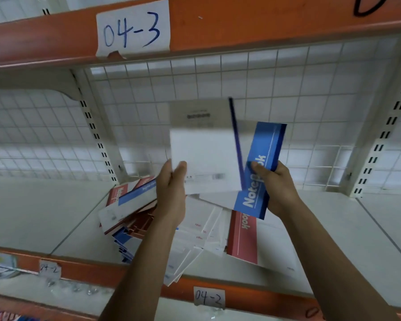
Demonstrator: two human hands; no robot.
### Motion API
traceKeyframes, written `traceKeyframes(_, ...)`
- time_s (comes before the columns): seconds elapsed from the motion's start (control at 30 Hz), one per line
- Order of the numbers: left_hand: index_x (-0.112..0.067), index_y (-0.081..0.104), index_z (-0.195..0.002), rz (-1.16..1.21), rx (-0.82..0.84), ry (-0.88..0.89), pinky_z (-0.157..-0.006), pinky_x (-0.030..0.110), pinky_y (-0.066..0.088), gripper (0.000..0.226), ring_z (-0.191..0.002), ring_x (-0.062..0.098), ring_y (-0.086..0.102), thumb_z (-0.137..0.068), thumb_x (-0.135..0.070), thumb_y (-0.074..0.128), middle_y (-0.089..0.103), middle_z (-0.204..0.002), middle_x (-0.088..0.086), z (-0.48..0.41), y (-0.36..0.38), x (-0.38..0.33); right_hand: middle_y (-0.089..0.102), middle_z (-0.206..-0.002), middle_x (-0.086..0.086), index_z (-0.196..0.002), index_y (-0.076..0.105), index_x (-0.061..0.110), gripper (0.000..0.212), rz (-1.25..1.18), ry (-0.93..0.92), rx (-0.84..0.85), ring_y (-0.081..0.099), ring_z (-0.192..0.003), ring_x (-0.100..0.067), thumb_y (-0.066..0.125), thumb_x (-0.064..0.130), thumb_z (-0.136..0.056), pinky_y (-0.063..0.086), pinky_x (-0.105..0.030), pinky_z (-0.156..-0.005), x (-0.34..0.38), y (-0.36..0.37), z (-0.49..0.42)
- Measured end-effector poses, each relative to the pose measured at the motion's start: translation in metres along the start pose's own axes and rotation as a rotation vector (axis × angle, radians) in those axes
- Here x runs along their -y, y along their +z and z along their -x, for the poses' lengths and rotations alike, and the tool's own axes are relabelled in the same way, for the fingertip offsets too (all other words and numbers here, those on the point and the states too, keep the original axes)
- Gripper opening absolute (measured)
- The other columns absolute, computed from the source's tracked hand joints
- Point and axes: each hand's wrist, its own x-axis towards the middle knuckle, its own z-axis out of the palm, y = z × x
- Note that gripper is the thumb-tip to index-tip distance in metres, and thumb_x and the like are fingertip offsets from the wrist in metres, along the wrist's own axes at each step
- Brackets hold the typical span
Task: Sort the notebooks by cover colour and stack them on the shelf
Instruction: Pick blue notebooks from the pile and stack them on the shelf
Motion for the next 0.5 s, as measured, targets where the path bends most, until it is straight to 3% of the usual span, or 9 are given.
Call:
traceKeyframes(0.07, -0.027, 0.063, -0.099, -0.074, 0.075, 0.014, -0.084, 0.038, 0.052, 0.021, -0.100, 0.021, 0.065, -0.097, -0.013, 0.048, 0.070, -0.103, -0.001, 0.006, 0.007, 0.009, 0.069, -0.086, -0.003, -0.106, 0.057, 0.011, 0.013, 0.019, -0.014, 0.047, 0.068, -0.069, -0.016, 0.055, 0.013, -0.094, 0.055, -0.028, -0.054, 0.000, 0.002, 0.003)
traceKeyframes(0.17, -0.029, 0.060, -0.105, -0.087, 0.047, 0.094, -0.081, 0.031, 0.053, 0.021, -0.097, 0.010, 0.066, -0.098, -0.014, 0.048, 0.068, -0.105, -0.007, 0.012, 0.009, 0.016, 0.070, -0.082, 0.000, -0.098, 0.058, 0.015, 0.007, 0.005, -0.019, 0.033, 0.069, -0.066, -0.014, 0.057, 0.013, -0.092, 0.055, -0.028, -0.054, 0.001, -0.001, 0.004)
traceKeyframes(0.3, -0.019, 0.053, -0.129, -0.375, 0.024, 0.489, -0.089, 0.024, 0.051, 0.031, -0.109, 0.002, 0.058, -0.099, -0.019, 0.045, 0.062, -0.120, -0.007, 0.014, 0.012, 0.006, 0.068, -0.090, 0.000, -0.093, 0.059, 0.022, 0.011, 0.067, -0.073, -0.005, 0.067, -0.081, -0.019, 0.054, 0.011, -0.093, 0.056, -0.035, -0.070, -0.002, -0.005, 0.000)
traceKeyframes(0.4, -0.014, 0.045, -0.137, -0.533, 0.122, 0.714, -0.094, 0.010, 0.043, 0.039, -0.116, 0.001, 0.053, -0.098, -0.011, 0.041, 0.055, -0.130, -0.002, 0.026, 0.030, -0.003, 0.066, -0.089, 0.001, -0.093, 0.058, 0.021, 0.014, 0.109, -0.111, -0.015, 0.065, -0.082, -0.019, 0.048, 0.011, -0.097, 0.054, -0.031, -0.070, -0.004, 0.000, 0.000)
traceKeyframes(0.43, -0.013, 0.044, -0.139, -0.613, 0.163, 0.772, -0.095, 0.012, 0.044, 0.043, -0.118, 0.006, 0.053, -0.097, -0.006, 0.045, 0.055, -0.132, 0.002, 0.029, 0.037, -0.001, 0.066, -0.088, 0.000, -0.095, 0.058, 0.018, 0.013, 0.080, -0.090, -0.012, 0.065, -0.081, -0.019, 0.047, 0.012, -0.097, 0.053, -0.031, -0.068, -0.005, 0.001, 0.000)
traceKeyframes(0.5, -0.013, 0.045, -0.138, -0.856, 0.298, 0.906, -0.097, 0.032, 0.049, 0.058, -0.122, 0.023, 0.054, -0.084, 0.002, 0.063, 0.056, -0.133, 0.011, 0.034, 0.051, 0.015, 0.066, -0.087, -0.004, -0.101, 0.057, 0.010, 0.012, -0.018, -0.060, 0.056, 0.066, -0.080, -0.020, 0.046, 0.009, -0.097, 0.053, -0.031, -0.067, -0.005, 0.001, 0.002)
